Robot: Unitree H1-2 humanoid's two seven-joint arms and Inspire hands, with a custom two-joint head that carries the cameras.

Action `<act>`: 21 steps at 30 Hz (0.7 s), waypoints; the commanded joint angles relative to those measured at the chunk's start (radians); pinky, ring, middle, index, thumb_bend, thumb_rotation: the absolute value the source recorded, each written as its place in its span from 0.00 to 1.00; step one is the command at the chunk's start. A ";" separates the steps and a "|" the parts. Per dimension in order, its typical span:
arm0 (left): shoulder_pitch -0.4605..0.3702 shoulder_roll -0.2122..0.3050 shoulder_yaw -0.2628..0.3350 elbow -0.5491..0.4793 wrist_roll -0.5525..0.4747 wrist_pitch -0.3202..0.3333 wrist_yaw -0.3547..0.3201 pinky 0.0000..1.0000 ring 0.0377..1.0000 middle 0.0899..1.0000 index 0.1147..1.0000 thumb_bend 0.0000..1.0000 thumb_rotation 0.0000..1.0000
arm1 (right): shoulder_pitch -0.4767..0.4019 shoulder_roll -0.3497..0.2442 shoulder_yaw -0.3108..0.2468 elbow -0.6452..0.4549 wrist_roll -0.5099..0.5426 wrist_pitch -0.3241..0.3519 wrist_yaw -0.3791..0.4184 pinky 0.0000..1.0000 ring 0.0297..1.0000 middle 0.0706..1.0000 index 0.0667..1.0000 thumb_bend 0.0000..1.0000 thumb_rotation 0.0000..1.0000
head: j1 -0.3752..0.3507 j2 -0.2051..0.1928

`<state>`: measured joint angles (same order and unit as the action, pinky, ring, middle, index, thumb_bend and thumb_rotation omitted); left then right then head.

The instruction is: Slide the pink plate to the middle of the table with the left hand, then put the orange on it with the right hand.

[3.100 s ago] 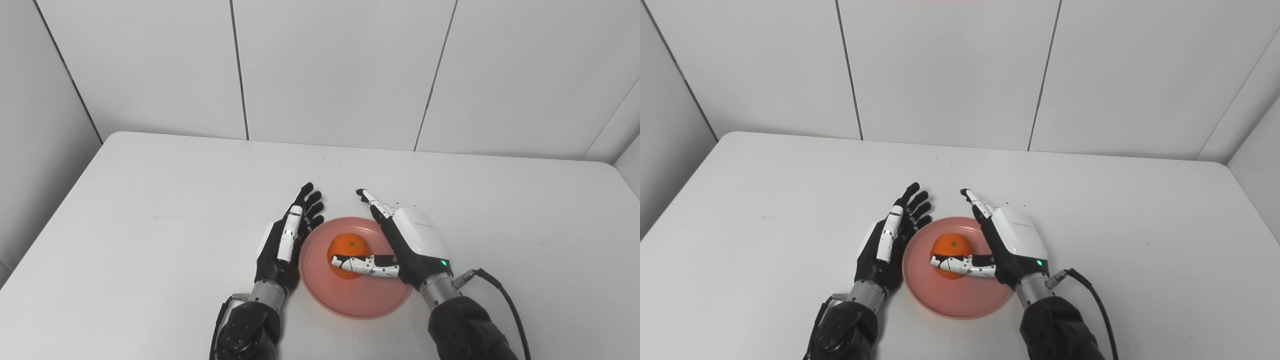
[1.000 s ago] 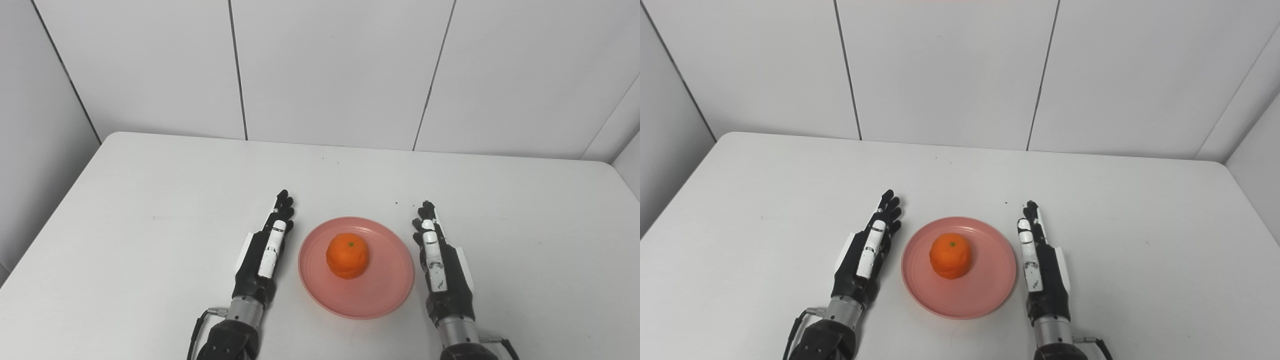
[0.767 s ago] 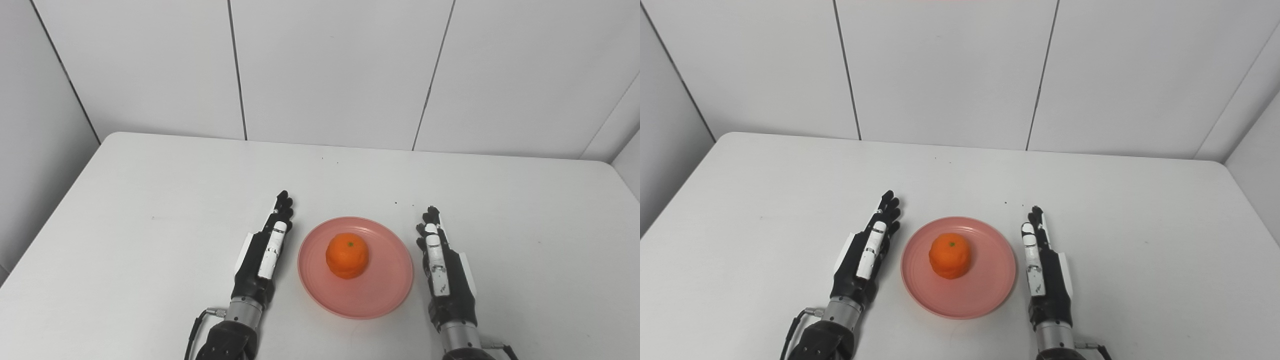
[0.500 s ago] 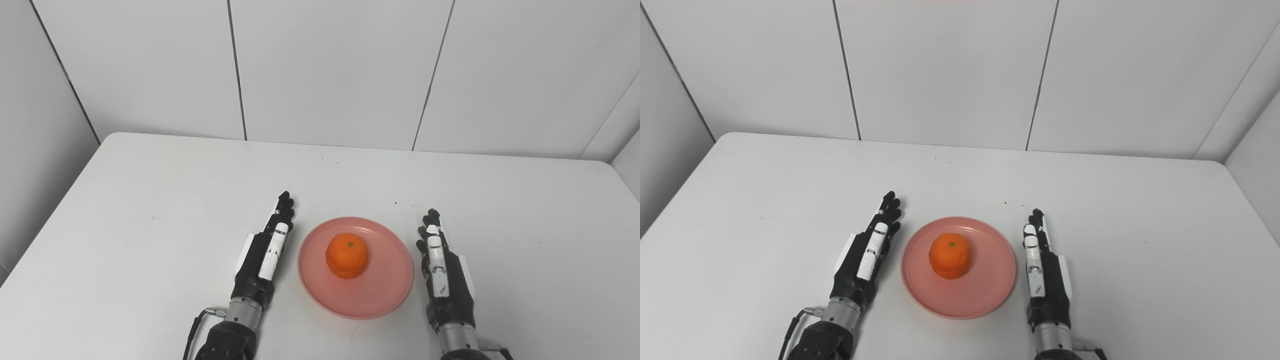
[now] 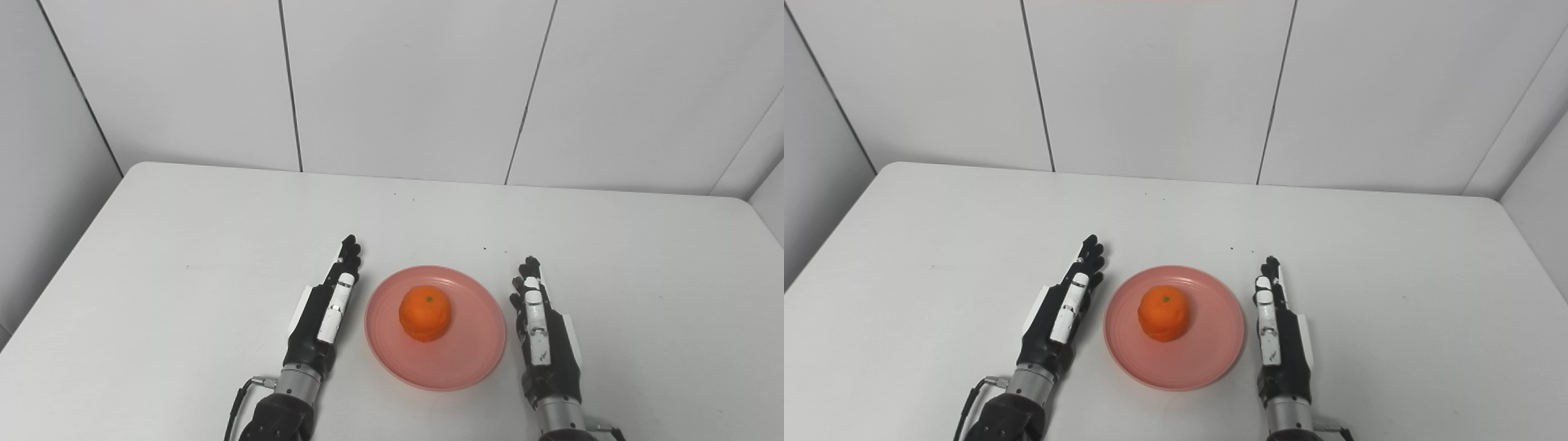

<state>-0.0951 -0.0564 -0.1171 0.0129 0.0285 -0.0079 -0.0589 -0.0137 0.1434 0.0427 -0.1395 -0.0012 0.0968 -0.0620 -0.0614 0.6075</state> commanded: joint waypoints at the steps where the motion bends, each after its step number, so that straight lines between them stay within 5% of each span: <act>1: 0.006 0.001 0.003 0.006 -0.006 -0.003 -0.002 1.00 1.00 1.00 1.00 0.37 1.00 | -0.017 0.011 0.005 -0.024 -0.023 -0.044 -0.018 1.00 1.00 1.00 1.00 0.24 1.00 | -0.002 0.007; 12: 0.026 0.001 0.009 -0.033 -0.031 0.007 -0.008 1.00 1.00 1.00 1.00 0.36 1.00 | -0.017 0.032 0.011 -0.055 -0.033 0.014 -0.030 1.00 0.98 0.99 0.99 0.25 1.00 | 0.003 0.021; 21: 0.050 0.006 0.007 -0.117 -0.061 0.078 -0.025 1.00 1.00 1.00 1.00 0.39 1.00 | 0.008 0.047 0.028 -0.103 -0.046 0.051 -0.033 0.98 0.97 0.99 0.99 0.25 1.00 | 0.002 0.031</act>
<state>-0.0524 -0.0477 -0.1061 -0.0735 -0.0184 0.0634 -0.0764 -0.0009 0.1743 0.0631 -0.2013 -0.0490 0.1434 -0.0943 -0.0582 0.6381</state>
